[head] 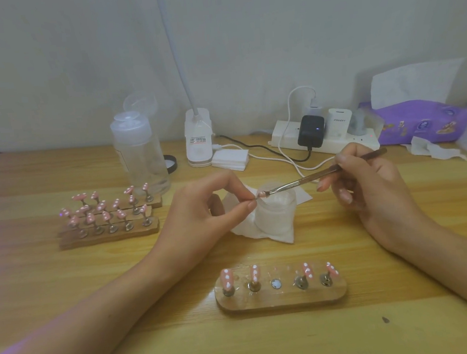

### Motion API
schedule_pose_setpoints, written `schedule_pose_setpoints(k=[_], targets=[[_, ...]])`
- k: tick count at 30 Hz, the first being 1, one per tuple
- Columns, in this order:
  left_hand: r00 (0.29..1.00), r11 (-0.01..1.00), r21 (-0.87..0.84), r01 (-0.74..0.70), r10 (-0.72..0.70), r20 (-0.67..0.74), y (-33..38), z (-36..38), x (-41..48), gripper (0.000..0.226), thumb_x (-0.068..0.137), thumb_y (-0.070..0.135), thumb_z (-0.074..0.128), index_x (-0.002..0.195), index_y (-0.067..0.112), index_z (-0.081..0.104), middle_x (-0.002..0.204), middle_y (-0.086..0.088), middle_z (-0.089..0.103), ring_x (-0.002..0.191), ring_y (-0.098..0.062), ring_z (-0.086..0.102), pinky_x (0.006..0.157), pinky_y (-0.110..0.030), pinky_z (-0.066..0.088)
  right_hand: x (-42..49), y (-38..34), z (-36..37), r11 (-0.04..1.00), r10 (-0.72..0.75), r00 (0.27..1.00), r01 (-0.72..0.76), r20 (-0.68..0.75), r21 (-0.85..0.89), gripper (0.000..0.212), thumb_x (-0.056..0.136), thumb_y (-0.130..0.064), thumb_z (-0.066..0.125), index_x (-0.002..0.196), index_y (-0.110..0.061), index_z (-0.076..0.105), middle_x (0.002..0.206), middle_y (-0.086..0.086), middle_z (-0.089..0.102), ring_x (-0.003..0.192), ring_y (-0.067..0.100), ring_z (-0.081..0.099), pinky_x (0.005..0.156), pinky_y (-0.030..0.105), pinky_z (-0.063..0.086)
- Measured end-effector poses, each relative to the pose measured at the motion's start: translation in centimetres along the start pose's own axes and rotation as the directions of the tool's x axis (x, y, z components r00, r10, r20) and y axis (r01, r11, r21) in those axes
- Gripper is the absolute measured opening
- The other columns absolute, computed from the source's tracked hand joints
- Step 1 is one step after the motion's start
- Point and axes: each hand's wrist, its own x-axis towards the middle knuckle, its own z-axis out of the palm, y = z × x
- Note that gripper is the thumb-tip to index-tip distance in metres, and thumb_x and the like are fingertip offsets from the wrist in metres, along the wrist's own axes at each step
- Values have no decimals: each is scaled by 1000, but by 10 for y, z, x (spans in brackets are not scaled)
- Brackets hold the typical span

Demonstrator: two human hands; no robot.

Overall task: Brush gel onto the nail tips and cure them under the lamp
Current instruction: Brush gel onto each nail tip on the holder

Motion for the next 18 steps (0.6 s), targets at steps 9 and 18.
schedule_pose_setpoints(k=[9,18], targets=[[1000,999,-24,28,-28,9,0,1,-1,13,83,18,79,77,23,68,74,21,67,42,-2,40,47,-8,30,0,-1,0,1000,0,1000,0,-29,-6,37,97,-21,51,61,-29,57,66,7,70,43,8,40,39,14,30],[999,999,-34,33,-32,20,0,1,-1,11,84,18,79,78,21,69,66,25,63,41,-1,39,46,-7,30,-1,-1,0,1000,-3,1000,3,-27,2,36,97,-20,51,62,-29,55,65,6,69,43,9,41,39,14,30]])
